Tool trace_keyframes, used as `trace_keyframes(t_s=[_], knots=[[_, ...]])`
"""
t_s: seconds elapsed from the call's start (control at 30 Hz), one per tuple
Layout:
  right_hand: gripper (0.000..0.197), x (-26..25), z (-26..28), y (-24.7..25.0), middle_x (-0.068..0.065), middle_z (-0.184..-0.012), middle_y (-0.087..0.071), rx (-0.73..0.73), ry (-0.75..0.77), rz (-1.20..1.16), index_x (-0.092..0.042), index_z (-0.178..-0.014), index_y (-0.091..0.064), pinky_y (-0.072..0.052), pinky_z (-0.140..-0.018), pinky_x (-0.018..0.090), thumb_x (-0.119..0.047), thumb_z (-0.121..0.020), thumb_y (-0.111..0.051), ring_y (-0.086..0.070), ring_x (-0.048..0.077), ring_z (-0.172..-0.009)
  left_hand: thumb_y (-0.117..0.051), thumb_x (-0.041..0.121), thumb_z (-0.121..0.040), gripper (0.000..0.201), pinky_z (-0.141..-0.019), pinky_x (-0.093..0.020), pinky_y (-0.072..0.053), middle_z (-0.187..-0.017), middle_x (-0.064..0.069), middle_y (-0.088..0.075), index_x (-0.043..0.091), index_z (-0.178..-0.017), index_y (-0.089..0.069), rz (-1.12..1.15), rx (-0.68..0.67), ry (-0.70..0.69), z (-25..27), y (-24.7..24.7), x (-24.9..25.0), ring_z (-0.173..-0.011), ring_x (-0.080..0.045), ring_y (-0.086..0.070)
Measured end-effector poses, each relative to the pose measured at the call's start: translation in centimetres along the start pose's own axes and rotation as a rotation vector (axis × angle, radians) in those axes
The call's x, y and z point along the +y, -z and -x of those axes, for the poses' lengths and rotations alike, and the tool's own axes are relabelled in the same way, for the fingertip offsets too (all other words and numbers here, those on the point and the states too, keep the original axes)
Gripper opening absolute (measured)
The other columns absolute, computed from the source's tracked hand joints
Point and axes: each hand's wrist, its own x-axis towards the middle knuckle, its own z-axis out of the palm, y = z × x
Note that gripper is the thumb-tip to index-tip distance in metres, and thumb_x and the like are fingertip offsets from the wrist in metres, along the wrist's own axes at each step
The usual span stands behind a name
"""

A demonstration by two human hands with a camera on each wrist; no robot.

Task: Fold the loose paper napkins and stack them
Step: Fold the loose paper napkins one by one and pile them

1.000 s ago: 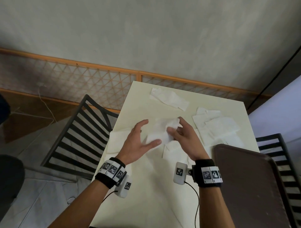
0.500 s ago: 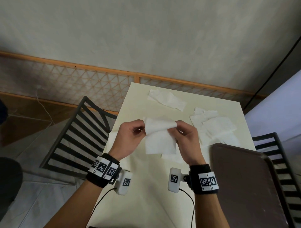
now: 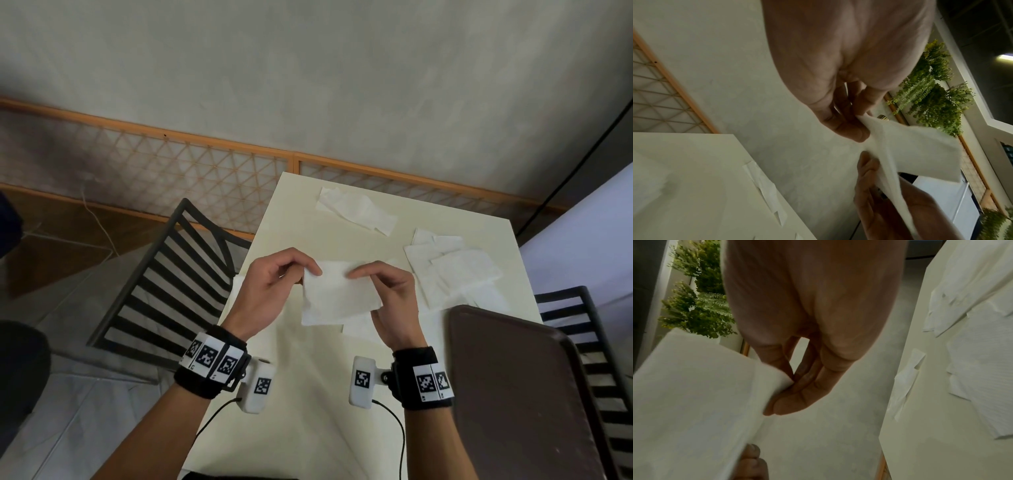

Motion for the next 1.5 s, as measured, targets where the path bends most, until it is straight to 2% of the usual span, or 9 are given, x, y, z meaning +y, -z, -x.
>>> trace_keyframes(t_s=[0.17,0.37,0.57,0.83,0.97,1.07,1.23,1.4,1.5], knots=[[0.026,-1.3,0.3,-0.5,0.02,-0.105,-0.08,0.01,0.007,0.055,0.005,-0.093,-0.067,-0.055,-0.08,0.029,0.009,-0.101,-0.043,-0.073,0.032,-0.1,-0.056,0.0,-0.101,0.026,-0.077,-0.041,-0.054,-0.091,-0.001,-0.076,0.011,-0.091,-0.077,-0.113,-0.038,-0.072,1.0,0.5,-0.4,-0.087,-0.03,-0.068],[0.038,1.3,0.3,-4.0,-0.013,-0.072,-0.056,-0.239,0.23,0.887,-0.032,-0.078,-0.051,-0.046,-0.074,0.037,-0.043,-0.114,-0.052,-0.054,0.011,-0.078,-0.065,0.006,-0.104,0.021,-0.08,-0.029,-0.059,-0.082,0.002,-0.076,0.01,-0.086,-0.075,-0.205,-0.042,-0.129,2.2,0.0,-1.7,-0.082,-0.022,-0.074],[0.054,3.6,-1.4,-5.5,-0.01,-0.061,-0.03,-0.054,0.068,0.628,-0.02,-0.07,-0.034,-0.026,-0.057,0.026,-0.039,-0.111,-0.063,-0.029,0.008,-0.062,-0.07,0.014,-0.104,0.03,-0.069,-0.01,-0.047,-0.069,0.008,-0.069,0.007,-0.076,-0.073,-0.243,0.245,-0.044,1.9,2.5,-3.0,-0.066,-0.007,-0.064],[0.02,11.6,-4.5,-10.1,0.005,-0.066,-0.065,-0.076,-0.171,0.566,-0.021,-0.113,-0.046,-0.043,-0.056,0.021,-0.019,-0.106,-0.065,-0.055,0.009,-0.054,-0.086,0.027,-0.09,0.02,-0.057,-0.016,-0.045,-0.064,0.001,-0.061,0.026,-0.092,-0.066,-0.615,0.361,0.211,-0.3,7.2,-10.3,-0.053,-0.013,-0.053],[0.016,16.0,-5.8,-10.9,0.018,-0.093,-0.071,-0.184,-0.341,0.746,-0.03,-0.107,-0.045,-0.064,-0.071,0.048,-0.017,-0.105,-0.053,-0.071,0.037,-0.076,-0.087,0.021,-0.089,0.034,-0.093,-0.036,-0.057,-0.112,-0.001,-0.069,0.022,-0.117,-0.067,-0.772,0.175,0.422,-1.4,8.2,-14.9,-0.104,-0.021,-0.067],[0.012,16.4,-5.9,-10.5,0.014,-0.096,-0.07,-0.225,-0.347,0.843,-0.03,-0.107,-0.048,-0.064,-0.079,0.052,-0.022,-0.102,-0.055,-0.071,0.035,-0.081,-0.084,0.021,-0.091,0.044,-0.113,-0.039,-0.044,-0.141,-0.006,-0.05,0.017,-0.13,-0.065,-0.836,0.056,0.524,-1.5,7.5,-15.9,-0.136,-0.029,-0.048],[0.026,13.3,-6.1,-5.0,0.008,-0.113,-0.067,-0.001,-0.2,1.076,-0.016,-0.115,-0.058,-0.059,-0.088,0.047,-0.033,-0.098,-0.068,-0.064,0.031,-0.105,-0.09,0.025,-0.082,0.049,-0.119,-0.052,-0.04,-0.15,-0.009,-0.039,0.023,-0.126,-0.068,-0.934,0.163,0.355,-0.2,6.3,-15.2,-0.14,-0.034,-0.033],[0.05,11.6,-5.0,2.8,0.011,-0.129,-0.052,-0.143,-0.383,1.447,-0.01,-0.125,-0.055,-0.056,-0.096,0.048,-0.038,-0.088,-0.074,-0.054,0.033,-0.12,-0.088,0.02,-0.086,0.038,-0.113,-0.039,-0.039,-0.147,0.0,-0.048,0.028,-0.118,-0.07,-0.783,0.202,0.187,1.4,4.2,-13.6,-0.139,-0.025,-0.035],[0.029,12.3,-3.9,5.3,0.011,-0.121,-0.058,-0.162,-0.308,1.51,-0.005,-0.115,-0.06,-0.056,-0.09,0.043,-0.022,-0.092,-0.067,-0.061,0.034,-0.112,-0.087,0.018,-0.087,0.033,-0.112,-0.029,-0.034,-0.139,0.007,-0.053,0.028,-0.116,-0.072,-0.715,0.166,0.116,1.9,2.6,-13.0,-0.133,-0.018,-0.038]])
